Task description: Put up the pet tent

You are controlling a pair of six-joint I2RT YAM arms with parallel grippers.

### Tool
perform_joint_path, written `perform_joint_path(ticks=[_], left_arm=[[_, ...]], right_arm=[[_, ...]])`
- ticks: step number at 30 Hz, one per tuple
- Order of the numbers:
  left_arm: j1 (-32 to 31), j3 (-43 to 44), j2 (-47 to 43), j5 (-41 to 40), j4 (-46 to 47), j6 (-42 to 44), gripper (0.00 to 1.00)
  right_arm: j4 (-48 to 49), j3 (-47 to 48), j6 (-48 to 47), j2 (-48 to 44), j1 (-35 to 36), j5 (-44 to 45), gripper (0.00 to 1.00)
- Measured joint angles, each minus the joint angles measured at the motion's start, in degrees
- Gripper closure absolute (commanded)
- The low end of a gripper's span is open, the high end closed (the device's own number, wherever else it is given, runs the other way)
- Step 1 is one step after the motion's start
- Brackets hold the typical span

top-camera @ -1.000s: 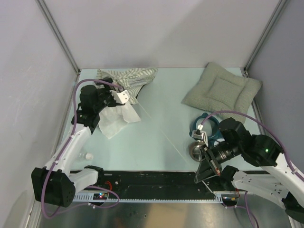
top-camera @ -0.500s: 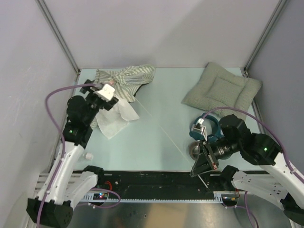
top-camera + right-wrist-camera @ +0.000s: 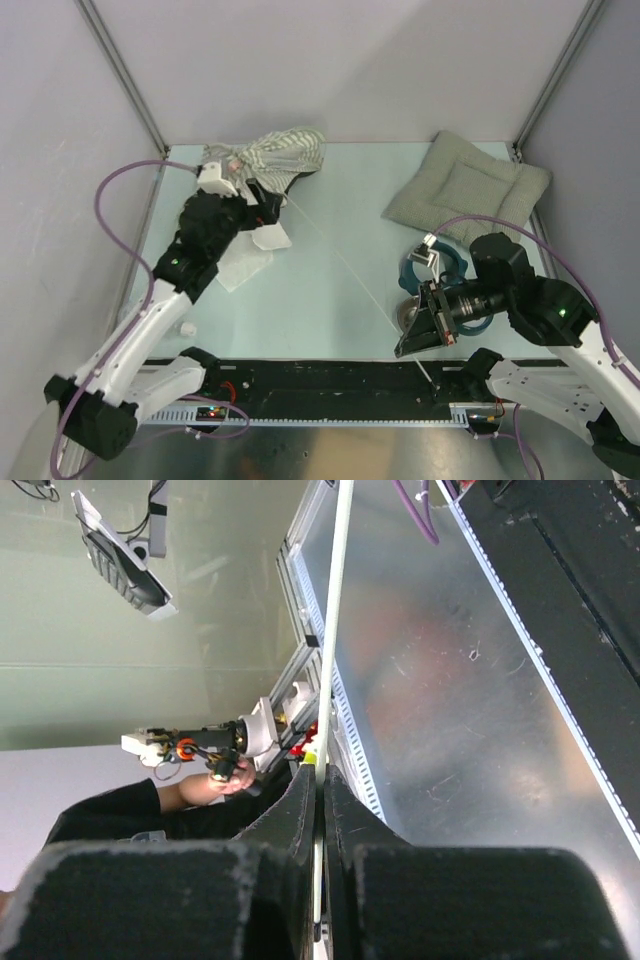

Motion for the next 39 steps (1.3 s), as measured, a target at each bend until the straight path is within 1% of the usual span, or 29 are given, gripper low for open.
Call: perform_joint_path(ticks=[3,4,7,13,16,18,23,26,28,29,31,34,37,39], left_arm=[[-2.8,-1.6,4.8,-5.0,-0.7,-5.2,0.02],[-3.4,-2.0,6.0,-6.3,-0.7,-6.1,0.05],[-4.4,-2.2,10.1,-9.5,-0.9,-8.0,0.21],[-5.0,-2.2,14.2,-13.3,0.7,-9.5,0.47],[-5.6,-2.2,15.0,-15.1,2.4,-9.7,0.52],[-6.0,-2.2,15.6,-15.9,3.3,-10.1,0.52],[-7.3,-2.2,16.7,-17.4,3.8,-10.8,0.47],[-8.8,-2.2,15.5,-19.0,3.7,-11.5,0.34],[-10.4,-2.2,13.7,-21.3,2.6,-11.5,0.28],[-11.4,-1.9,12.6,-22.8,1.7,-11.6,0.26],[-12.8,-1.2,10.6,-25.7,0.2,-11.7,0.25],[-13.5,-0.1,9.4,-27.7,-0.3,-12.1,0.27],[-13.4,0.3,10.6,-28.6,-0.3,-12.9,0.27],[-13.2,0.3,12.3,-28.2,0.3,-13.4,0.29]], right_arm=[[1.2,0.0,1.0,0.0,-0.5,0.0,1.0],[1.6,0.0,1.3,-0.1,-0.6,0.0,1.0],[2.9,0.0,2.3,-0.3,-0.8,0.0,1.0],[4.2,0.0,3.8,-0.5,-1.0,-0.1,1.0],[4.5,0.0,4.1,-0.6,-1.0,-0.1,1.0],[4.8,0.0,4.2,-0.6,-1.1,0.0,1.0],[5.7,0.0,4.6,-0.7,-1.2,0.0,1.0],[6.1,0.0,4.7,-0.6,-1.3,0.0,1.0],[6.3,0.0,4.7,-0.6,-1.3,0.0,1.0],[6.4,0.0,4.7,-0.6,-1.3,0.0,1.0],[6.5,0.0,4.7,-0.6,-1.4,-0.1,1.0],[6.5,0.0,4.7,-0.5,-1.6,-0.1,1.0],[6.5,0.0,4.7,-0.5,-1.9,-0.1,1.0],[6.5,0.0,4.7,-0.5,-2.0,-0.1,1.0]])
